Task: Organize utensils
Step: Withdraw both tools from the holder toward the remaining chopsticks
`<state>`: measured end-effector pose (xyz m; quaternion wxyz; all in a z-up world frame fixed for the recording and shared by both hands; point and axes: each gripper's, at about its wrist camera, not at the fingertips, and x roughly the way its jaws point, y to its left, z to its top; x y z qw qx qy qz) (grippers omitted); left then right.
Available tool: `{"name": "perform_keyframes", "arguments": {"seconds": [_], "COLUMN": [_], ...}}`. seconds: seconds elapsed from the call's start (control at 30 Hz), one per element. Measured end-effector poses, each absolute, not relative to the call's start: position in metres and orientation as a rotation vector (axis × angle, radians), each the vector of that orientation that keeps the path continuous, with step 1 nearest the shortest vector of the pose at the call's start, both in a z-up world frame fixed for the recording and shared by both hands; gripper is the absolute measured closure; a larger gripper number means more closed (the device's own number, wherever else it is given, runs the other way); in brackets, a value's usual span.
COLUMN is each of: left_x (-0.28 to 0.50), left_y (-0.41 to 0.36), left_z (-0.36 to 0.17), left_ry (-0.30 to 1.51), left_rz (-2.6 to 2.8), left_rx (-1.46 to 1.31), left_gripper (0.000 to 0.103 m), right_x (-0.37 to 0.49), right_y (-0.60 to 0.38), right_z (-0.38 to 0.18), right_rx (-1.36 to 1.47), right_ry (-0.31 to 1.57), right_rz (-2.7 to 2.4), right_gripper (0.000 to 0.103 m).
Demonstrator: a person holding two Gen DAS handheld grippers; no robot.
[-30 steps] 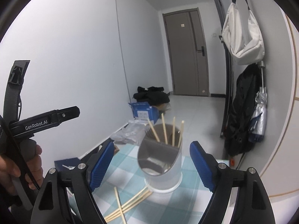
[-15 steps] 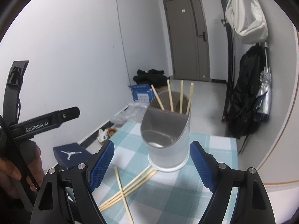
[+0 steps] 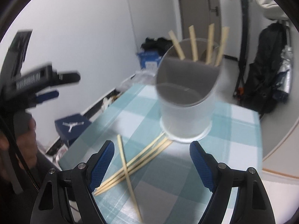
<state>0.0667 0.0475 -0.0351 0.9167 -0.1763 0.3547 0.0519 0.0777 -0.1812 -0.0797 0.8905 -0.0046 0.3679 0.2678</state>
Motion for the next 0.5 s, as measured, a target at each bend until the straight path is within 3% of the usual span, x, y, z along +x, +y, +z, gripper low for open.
{"name": "perform_keyframes", "arguments": {"seconds": [0.27,0.33,0.5], "left_x": [0.066,0.067,0.068], "left_y": [0.083,0.086,0.096], "left_z": [-0.039,-0.040,-0.040], "left_ry": [0.723,0.724,0.729], "left_rz": [0.146,0.150,0.157], "left_rx": [-0.495,-0.490,-0.526], "left_gripper": [0.001,0.001,0.001], "right_x": [0.094,0.102,0.121], "right_y": [-0.125,-0.109,-0.076], "right_z": [-0.096,-0.102,-0.124], "right_rx": [-0.116,-0.139,-0.193], "right_ry": [0.841,0.868,0.951], "right_rz": [0.677,0.698,0.735], "right_gripper": [0.029,0.036,0.073]}}
